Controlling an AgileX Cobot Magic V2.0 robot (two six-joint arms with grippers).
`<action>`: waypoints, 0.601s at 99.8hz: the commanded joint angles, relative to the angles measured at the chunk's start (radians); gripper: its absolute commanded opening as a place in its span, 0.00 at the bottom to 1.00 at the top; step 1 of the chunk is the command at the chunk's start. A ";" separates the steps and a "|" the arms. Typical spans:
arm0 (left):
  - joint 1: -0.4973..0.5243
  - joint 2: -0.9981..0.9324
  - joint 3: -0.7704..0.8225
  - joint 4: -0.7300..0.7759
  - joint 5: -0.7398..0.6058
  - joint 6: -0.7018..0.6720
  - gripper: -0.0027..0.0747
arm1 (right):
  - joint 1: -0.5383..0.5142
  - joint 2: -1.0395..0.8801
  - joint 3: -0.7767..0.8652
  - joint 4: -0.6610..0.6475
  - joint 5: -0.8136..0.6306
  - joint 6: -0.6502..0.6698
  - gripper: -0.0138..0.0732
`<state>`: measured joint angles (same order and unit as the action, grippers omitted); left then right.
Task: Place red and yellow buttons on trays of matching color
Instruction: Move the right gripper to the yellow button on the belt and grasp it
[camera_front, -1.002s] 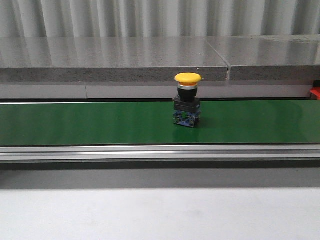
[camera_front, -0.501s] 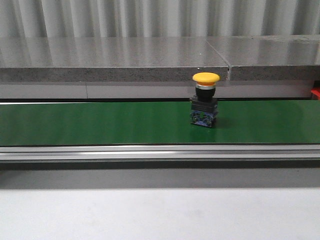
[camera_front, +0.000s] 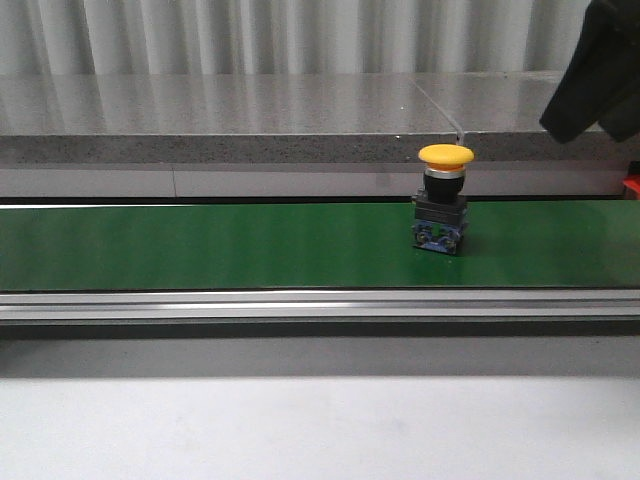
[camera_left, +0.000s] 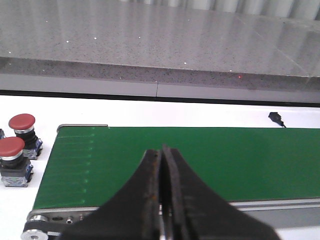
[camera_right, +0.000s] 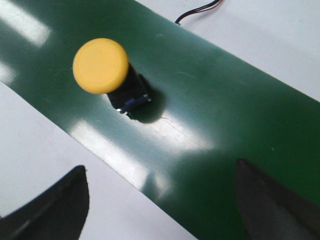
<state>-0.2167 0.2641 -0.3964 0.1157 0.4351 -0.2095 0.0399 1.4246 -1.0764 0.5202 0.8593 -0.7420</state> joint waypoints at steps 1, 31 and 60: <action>-0.005 0.009 -0.027 -0.002 -0.082 0.000 0.01 | 0.029 -0.007 -0.022 0.030 -0.053 -0.010 0.84; -0.005 0.009 -0.027 -0.002 -0.082 0.000 0.01 | 0.132 0.077 -0.022 0.030 -0.160 -0.010 0.84; -0.005 0.009 -0.027 -0.002 -0.082 0.000 0.01 | 0.166 0.135 -0.026 0.033 -0.280 -0.008 0.72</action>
<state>-0.2167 0.2641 -0.3964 0.1157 0.4351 -0.2091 0.2061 1.5808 -1.0764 0.5209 0.6256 -0.7462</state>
